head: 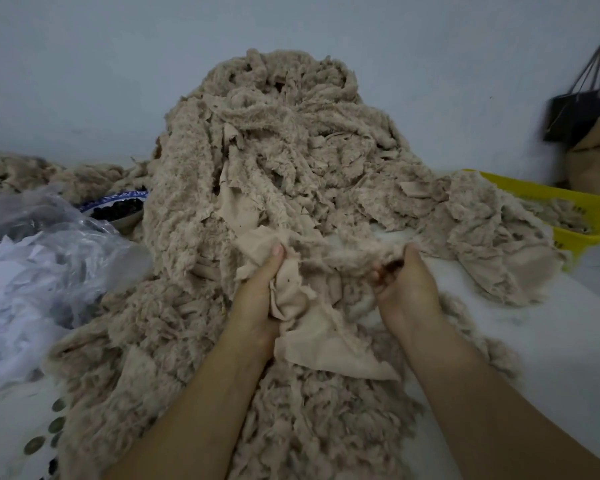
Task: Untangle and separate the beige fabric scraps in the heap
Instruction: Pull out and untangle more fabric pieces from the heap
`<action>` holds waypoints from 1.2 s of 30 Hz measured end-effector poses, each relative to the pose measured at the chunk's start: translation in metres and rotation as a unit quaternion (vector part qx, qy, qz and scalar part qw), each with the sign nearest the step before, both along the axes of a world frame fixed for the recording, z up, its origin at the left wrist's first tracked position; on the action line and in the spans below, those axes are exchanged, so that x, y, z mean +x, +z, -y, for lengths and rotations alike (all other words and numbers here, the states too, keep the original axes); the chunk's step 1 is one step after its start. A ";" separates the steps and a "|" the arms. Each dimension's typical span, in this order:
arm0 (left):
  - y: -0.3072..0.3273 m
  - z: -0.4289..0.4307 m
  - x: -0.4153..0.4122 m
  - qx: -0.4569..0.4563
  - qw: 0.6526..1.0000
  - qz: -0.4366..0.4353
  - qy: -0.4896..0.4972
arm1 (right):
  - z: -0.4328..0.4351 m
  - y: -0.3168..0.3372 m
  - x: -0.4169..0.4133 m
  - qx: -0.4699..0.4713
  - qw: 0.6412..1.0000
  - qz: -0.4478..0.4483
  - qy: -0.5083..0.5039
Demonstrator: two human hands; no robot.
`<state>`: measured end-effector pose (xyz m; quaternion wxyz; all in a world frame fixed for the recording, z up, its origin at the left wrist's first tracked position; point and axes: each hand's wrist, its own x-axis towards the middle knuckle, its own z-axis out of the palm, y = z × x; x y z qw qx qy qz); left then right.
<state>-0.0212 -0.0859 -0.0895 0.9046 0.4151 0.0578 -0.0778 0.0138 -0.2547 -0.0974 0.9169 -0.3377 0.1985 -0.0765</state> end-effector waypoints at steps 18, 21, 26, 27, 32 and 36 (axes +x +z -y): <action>-0.010 0.009 -0.006 0.233 0.970 0.065 0.034 | -0.032 -0.006 -0.020 -0.565 0.791 0.165 0.166; -0.009 0.004 -0.004 0.178 0.982 0.039 0.054 | -0.029 -0.004 -0.019 -0.483 0.849 0.145 0.161; -0.005 0.001 -0.004 0.139 0.989 0.049 0.016 | -0.015 0.002 -0.015 -0.384 0.905 0.107 0.150; -0.005 0.004 -0.007 0.152 0.986 0.074 -0.003 | -0.018 0.000 -0.016 -0.393 0.894 0.101 0.192; -0.009 0.014 -0.009 0.231 0.959 0.162 -0.011 | -0.035 -0.002 -0.024 -0.325 0.907 0.109 0.243; -0.009 0.009 -0.008 0.243 0.959 0.143 -0.003 | -0.029 0.000 -0.021 -0.273 0.937 0.106 0.192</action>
